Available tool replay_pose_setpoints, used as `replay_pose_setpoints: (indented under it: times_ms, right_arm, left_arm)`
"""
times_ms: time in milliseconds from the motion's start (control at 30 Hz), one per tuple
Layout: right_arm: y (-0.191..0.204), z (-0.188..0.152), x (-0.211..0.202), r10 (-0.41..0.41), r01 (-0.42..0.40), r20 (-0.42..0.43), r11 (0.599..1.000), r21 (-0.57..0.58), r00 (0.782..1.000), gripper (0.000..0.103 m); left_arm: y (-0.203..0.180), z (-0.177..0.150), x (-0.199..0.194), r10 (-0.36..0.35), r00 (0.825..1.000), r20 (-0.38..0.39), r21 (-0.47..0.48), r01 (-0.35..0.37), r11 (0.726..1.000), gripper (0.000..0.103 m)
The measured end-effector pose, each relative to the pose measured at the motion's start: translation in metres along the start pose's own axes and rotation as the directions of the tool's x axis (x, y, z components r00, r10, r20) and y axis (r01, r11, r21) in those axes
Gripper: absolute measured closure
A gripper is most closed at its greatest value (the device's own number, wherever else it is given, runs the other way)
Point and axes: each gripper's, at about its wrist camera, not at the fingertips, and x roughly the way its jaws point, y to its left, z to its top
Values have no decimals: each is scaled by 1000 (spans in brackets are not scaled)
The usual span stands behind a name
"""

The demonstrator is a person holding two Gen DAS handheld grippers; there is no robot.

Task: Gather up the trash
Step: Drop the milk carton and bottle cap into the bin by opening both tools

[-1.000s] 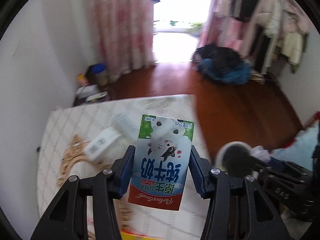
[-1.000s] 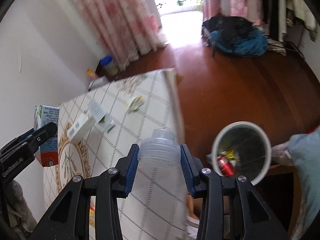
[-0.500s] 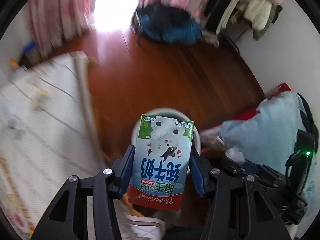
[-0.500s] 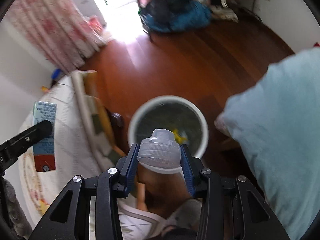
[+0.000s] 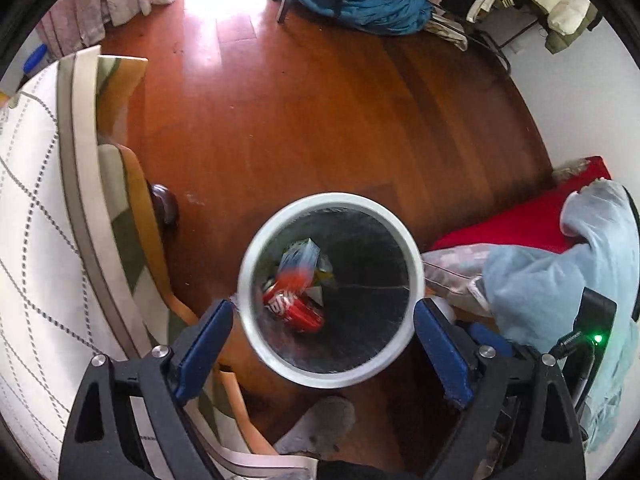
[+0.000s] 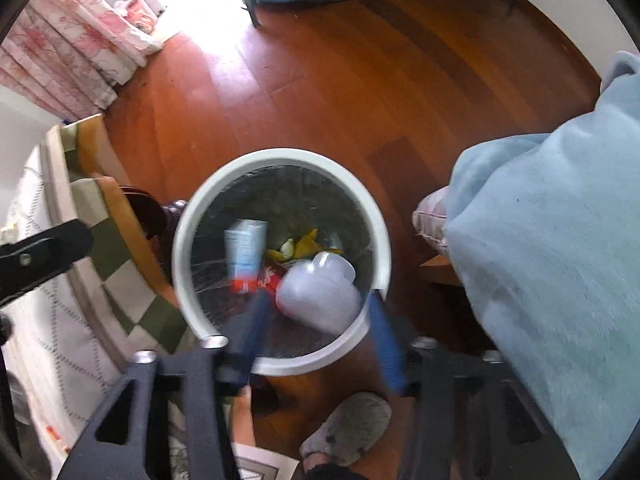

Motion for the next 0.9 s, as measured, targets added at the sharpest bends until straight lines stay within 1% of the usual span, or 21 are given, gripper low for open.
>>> replay_pose_setpoints:
  times_ms: [33,67,100,133,200,300,433,633,800,900]
  right_arm:
    - [-1,0,3,-2,2,0,1000,2,1000,22]
    - [0,-1,5,-7,7,-2,1000,4,1000,18]
    - [1,-3,6,-19,19,-5,1000,3,1000,16]
    - [3,-4,8,-35,35,-6,999,-5,999,16]
    - [6,-9,6,-62,62,-2,998,-18,998,16]
    - [10,-16,1,-84,84,3,996,-22,996,12]
    - [14,-28,-21,-112,113,34,993,-25,993,11]
    - [20,-45,-65,-101,103,77,994,-25,992,11]
    - [27,-61,-109,-102,106,127,994,-27,987,11]
    - [33,-73,-141,-94,101,175,994,-30,980,11]
  left_arm:
    - [1,-3,0,28,1000,11,8,-28,1000,11]
    - [0,-6,0,58,998,22,17,-58,998,11]
    - [2,-9,-5,91,995,32,31,-92,995,11]
    - [2,-15,-6,133,990,44,51,-135,989,11]
    - [2,-29,-13,210,975,75,76,-216,973,11]
    - [9,-43,-23,245,965,94,80,-253,964,11]
    - [16,-60,-39,254,961,108,72,-262,962,11]
    - [11,-77,-72,250,956,152,75,-263,962,11]
    - [3,-90,-108,239,948,208,72,-258,963,11]
    - [-1,-102,-135,228,941,250,72,-253,965,11]
